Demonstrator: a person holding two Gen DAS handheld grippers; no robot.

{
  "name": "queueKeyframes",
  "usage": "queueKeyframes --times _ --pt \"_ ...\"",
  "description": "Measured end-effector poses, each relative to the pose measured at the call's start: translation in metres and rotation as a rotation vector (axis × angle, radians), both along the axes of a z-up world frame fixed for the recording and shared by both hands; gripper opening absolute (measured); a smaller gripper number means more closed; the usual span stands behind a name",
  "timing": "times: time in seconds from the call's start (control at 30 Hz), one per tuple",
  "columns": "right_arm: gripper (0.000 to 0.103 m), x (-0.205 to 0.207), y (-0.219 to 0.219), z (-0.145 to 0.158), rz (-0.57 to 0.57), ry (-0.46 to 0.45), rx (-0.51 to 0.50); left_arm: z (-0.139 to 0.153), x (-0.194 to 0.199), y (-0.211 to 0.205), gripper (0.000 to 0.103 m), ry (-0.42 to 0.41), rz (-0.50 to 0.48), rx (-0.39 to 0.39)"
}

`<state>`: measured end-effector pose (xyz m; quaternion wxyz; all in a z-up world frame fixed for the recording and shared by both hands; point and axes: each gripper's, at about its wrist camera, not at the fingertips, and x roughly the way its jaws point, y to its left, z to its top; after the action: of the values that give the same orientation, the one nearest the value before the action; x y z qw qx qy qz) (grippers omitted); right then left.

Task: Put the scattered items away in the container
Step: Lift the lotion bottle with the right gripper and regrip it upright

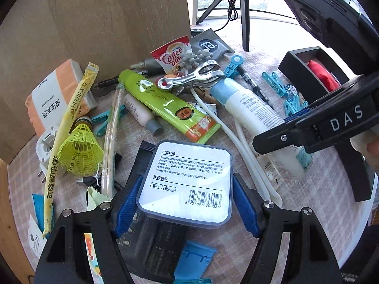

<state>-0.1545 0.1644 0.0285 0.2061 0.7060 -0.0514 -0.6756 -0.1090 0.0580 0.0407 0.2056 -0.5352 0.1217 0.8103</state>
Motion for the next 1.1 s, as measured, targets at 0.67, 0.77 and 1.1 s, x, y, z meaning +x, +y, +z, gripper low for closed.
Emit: queueKeyframes --times 0.67,0.77,1.1 --pt "0.043 0.062 0.056 0.029 0.086 0.167 0.002 0.033 0.052 0.034 0.071 0.050 0.046 0.116" --pt "0.023 0.060 0.068 0.037 0.083 0.173 -0.010 0.041 0.056 0.043 0.071 0.065 0.035 0.117" --pt "0.009 0.060 0.085 0.022 0.050 0.117 -0.027 0.035 0.064 0.061 0.071 0.062 0.022 0.096"
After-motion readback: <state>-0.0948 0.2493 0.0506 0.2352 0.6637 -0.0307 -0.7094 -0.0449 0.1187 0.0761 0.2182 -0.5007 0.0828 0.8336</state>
